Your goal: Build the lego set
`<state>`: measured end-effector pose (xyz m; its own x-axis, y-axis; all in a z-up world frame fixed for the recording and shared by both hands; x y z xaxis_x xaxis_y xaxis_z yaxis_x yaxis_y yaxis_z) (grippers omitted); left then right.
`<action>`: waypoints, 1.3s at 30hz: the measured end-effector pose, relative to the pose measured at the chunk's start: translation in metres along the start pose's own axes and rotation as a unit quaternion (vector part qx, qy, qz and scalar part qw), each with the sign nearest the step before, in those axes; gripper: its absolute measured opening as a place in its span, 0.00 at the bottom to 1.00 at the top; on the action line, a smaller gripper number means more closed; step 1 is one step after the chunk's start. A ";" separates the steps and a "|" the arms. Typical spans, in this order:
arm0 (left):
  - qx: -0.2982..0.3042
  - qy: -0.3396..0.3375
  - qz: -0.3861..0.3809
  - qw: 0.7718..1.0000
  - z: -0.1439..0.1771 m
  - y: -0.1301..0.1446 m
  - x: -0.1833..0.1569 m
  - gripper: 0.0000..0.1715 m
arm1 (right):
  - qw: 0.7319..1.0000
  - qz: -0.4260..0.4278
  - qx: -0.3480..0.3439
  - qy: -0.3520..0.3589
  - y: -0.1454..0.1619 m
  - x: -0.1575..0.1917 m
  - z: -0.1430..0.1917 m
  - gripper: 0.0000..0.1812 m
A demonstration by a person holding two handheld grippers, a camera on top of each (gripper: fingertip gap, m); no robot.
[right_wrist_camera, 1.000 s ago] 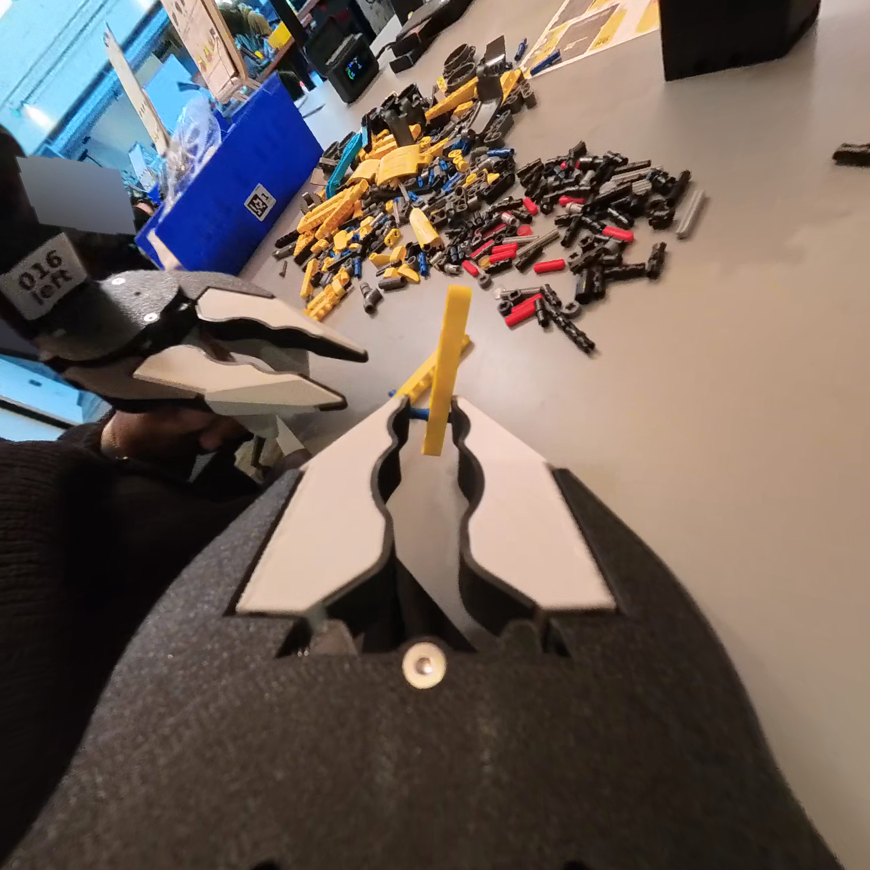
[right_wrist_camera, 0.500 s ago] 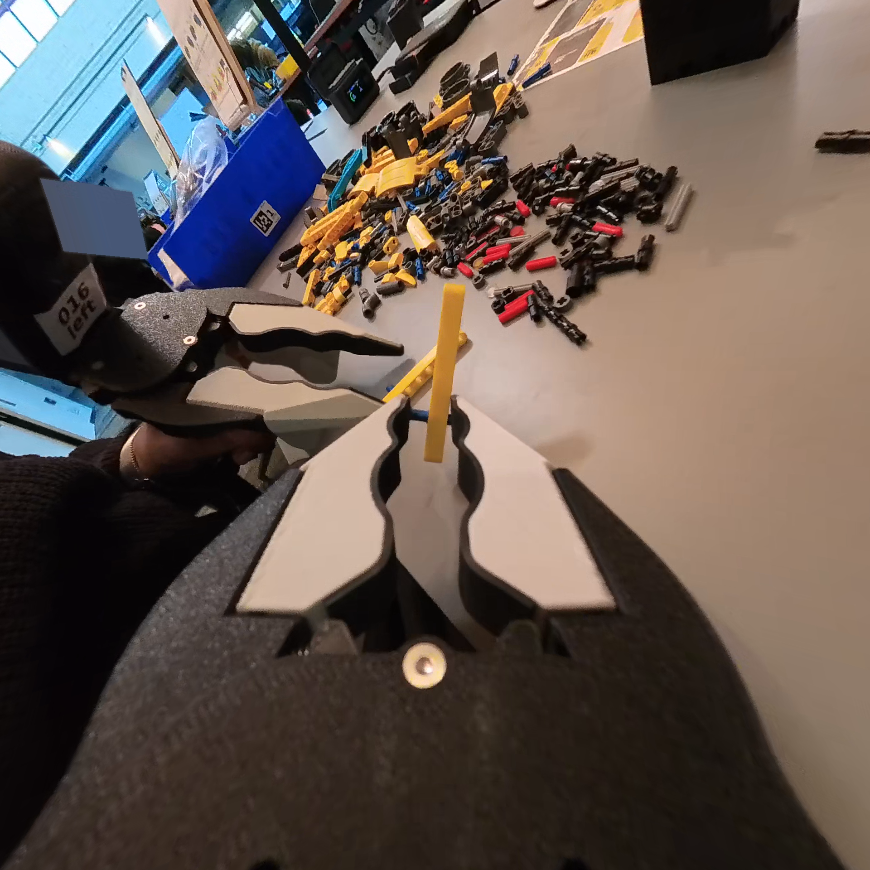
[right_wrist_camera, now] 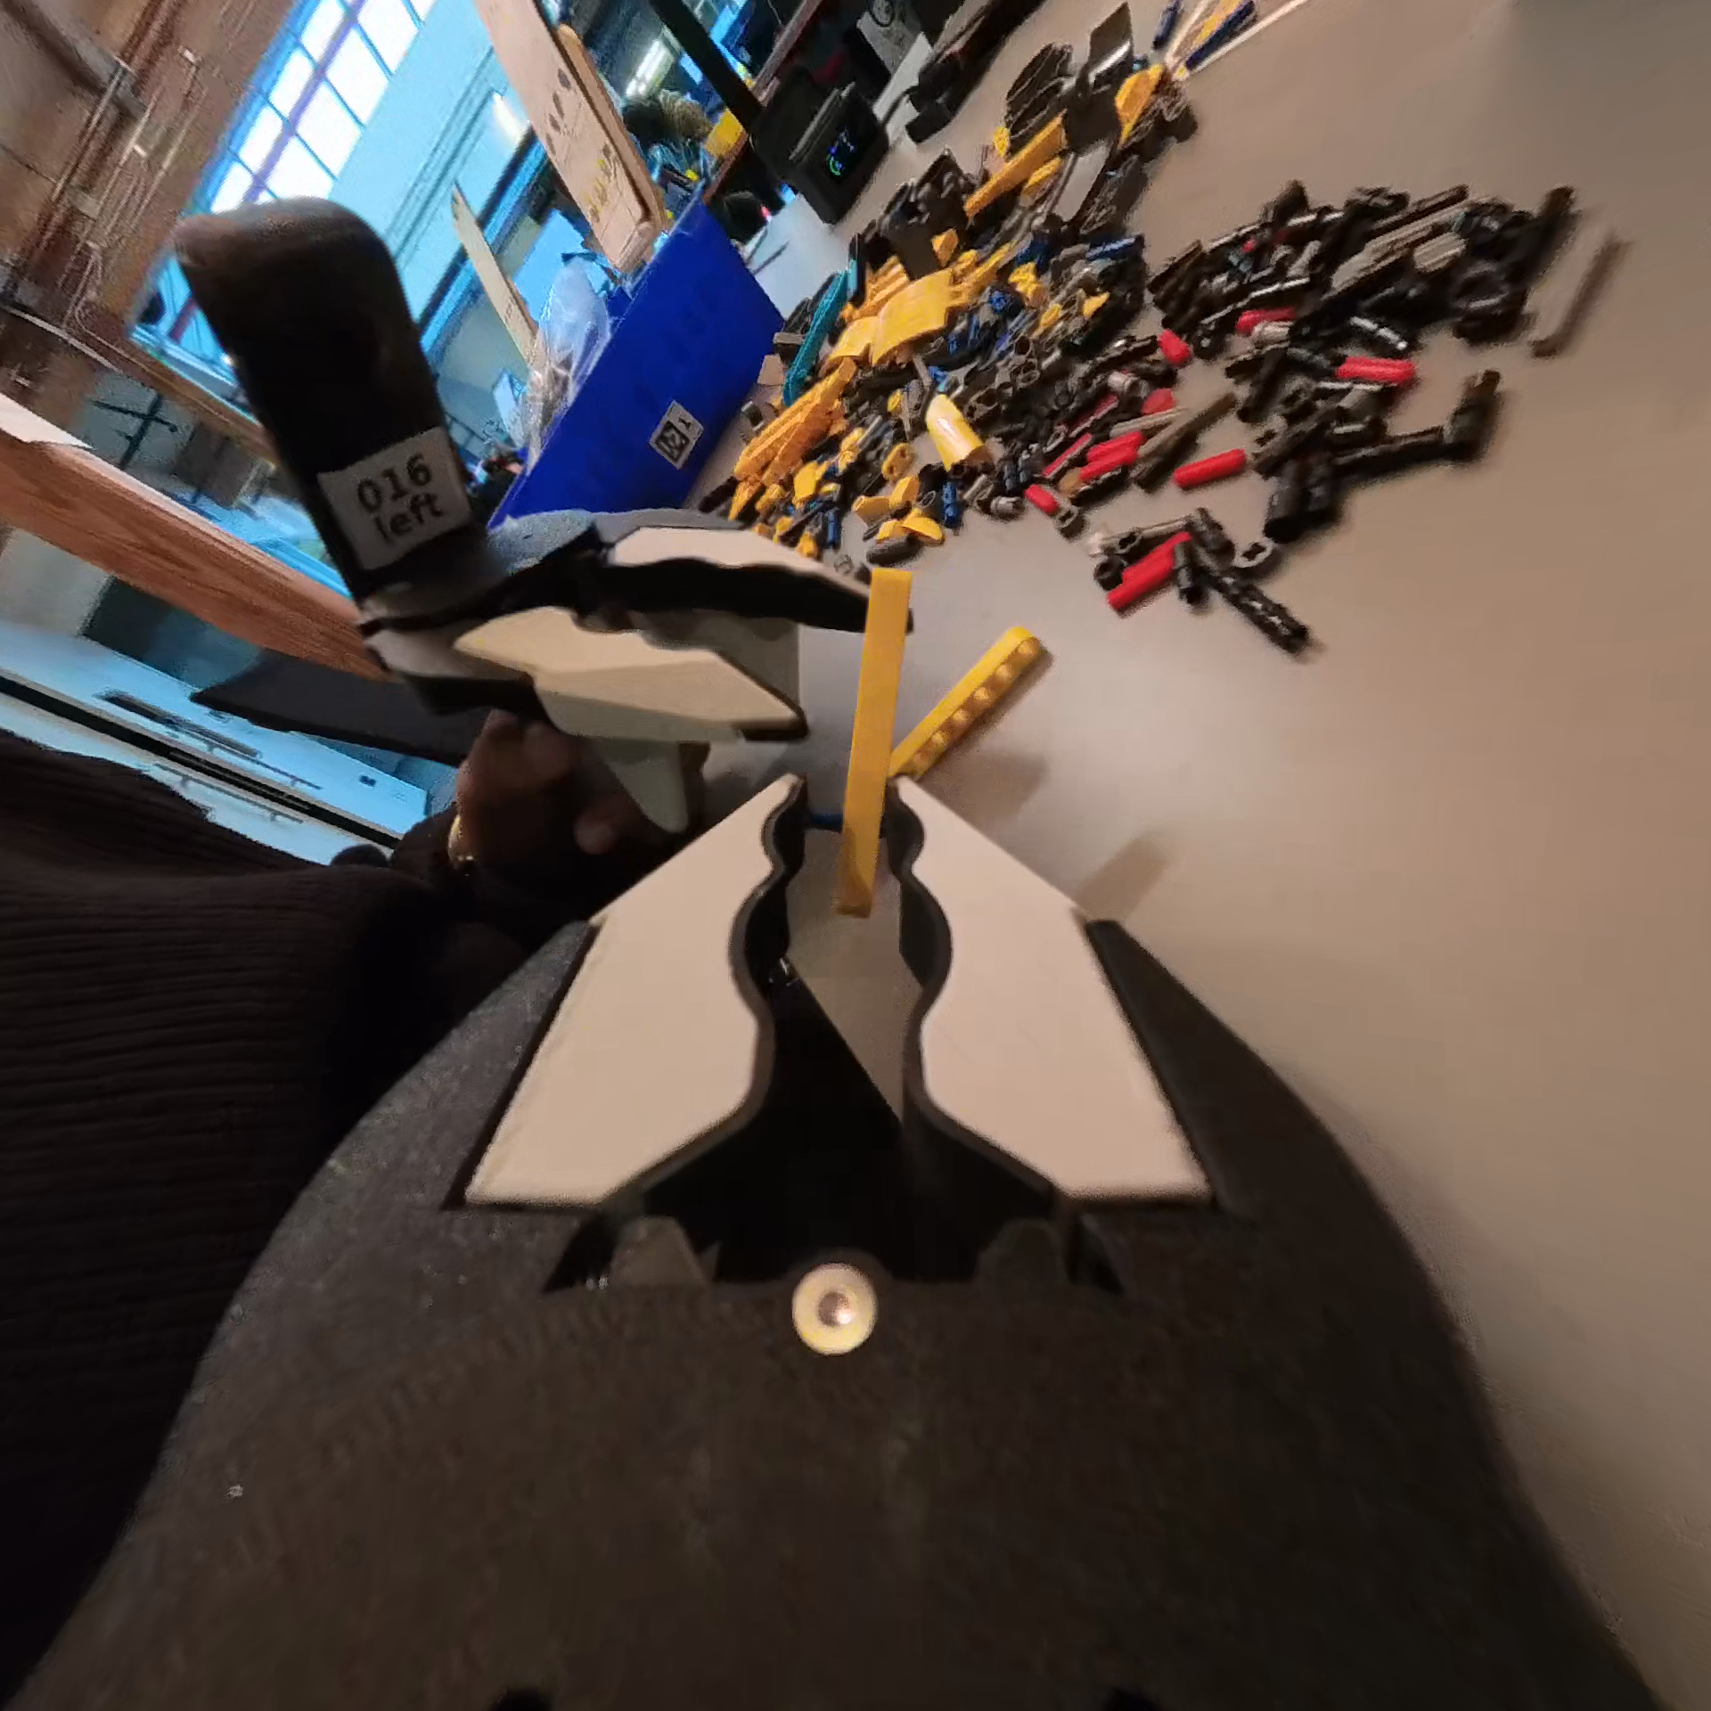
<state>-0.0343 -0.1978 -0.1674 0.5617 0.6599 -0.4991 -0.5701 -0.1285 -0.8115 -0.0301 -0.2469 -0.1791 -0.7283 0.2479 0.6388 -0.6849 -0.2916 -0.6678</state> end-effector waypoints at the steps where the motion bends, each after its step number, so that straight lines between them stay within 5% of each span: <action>1: -0.004 0.007 0.014 1.000 0.000 -0.002 0.002 0.23 | 1.000 0.007 0.007 0.019 0.002 -0.004 -0.001 0.09; 11: -0.038 0.010 0.041 0.998 0.009 -0.012 0.013 0.23 | 0.982 0.111 0.026 0.151 0.002 -0.020 0.000 0.12; 21: -0.074 0.039 0.046 0.995 0.023 -0.018 0.012 0.23 | 0.968 0.136 -0.127 0.167 -0.045 -0.015 0.040 0.13; 29: -0.077 0.060 0.051 0.994 0.020 -0.019 0.010 0.23 | 0.912 0.282 -0.150 0.257 -0.057 -0.026 0.013 0.21; 33: -0.093 0.070 0.074 0.990 0.023 -0.021 0.014 0.23 | 0.926 0.262 -0.103 0.253 -0.054 -0.034 0.003 0.21; 39: -0.128 0.109 0.107 0.980 0.029 -0.027 0.016 0.23 | 0.962 0.151 -0.130 0.188 -0.064 -0.039 0.011 0.21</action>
<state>-0.0279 -0.1621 -0.1449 0.5760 0.4276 -0.6967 -0.5353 -0.4469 -0.7168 0.0424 -0.2487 -0.1572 -0.8175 0.5187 0.2504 -0.3875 -0.1736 -0.9054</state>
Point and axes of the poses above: each gripper's, where its closed fingertips meet, z back along the fingers, y out of its underside, x = y × z across the jaws, the point moved 2 cm from there along z, back along the fingers, and after that the axes turned 11 degrees about y, right-handed, at the moved point
